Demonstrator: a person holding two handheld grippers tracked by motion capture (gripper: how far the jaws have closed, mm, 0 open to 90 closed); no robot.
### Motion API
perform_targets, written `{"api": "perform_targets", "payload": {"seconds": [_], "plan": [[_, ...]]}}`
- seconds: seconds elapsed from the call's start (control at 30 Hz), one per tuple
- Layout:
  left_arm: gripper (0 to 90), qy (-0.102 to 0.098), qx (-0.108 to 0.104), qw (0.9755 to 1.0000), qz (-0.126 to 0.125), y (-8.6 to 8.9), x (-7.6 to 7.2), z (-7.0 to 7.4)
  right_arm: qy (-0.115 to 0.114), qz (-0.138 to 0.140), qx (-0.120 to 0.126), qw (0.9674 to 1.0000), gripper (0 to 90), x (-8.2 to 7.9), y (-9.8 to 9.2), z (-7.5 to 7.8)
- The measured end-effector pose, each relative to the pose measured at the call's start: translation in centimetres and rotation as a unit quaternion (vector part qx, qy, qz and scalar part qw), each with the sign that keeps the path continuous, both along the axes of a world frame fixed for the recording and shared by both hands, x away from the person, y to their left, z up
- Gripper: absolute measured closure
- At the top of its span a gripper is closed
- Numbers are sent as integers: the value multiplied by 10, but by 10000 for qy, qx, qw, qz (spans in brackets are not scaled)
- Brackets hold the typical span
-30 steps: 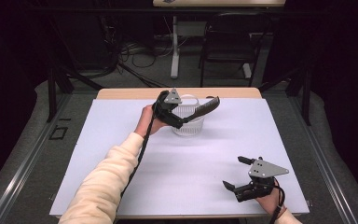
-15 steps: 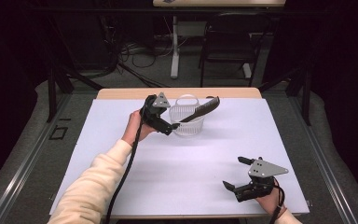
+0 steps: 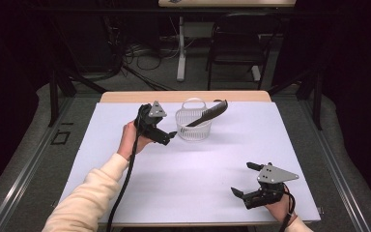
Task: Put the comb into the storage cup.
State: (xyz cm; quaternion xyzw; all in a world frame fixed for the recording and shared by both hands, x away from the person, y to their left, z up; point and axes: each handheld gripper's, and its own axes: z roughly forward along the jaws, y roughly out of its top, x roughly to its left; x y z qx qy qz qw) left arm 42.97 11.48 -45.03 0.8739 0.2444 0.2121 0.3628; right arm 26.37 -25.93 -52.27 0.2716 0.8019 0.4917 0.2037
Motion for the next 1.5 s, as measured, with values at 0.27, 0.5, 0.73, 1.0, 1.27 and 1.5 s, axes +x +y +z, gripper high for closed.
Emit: {"api": "perform_targets", "payload": {"seconds": [0.27,0.5,0.73,1.0,1.27,1.5], "plan": [[0,99,-56,9996,262,20,-11,-2,-9,-17,8,10000,4,0,0,0],[0,189,-85,9988,449,38,-20,-7,-6,-19,14,10000,4,0,0,0],[0,218,-138,9976,641,50,-33,-11,-4,-26,9,10000,4,0,1,0],[0,319,-92,9966,760,62,-50,-18,-8,-17,4,10000,3,0,1,0],[0,349,-111,9959,823,72,-68,-22,8,-24,-1,10000,0,1,1,0],[0,358,-149,9954,881,78,-81,-27,20,-26,11,10000,0,1,2,0]]}}
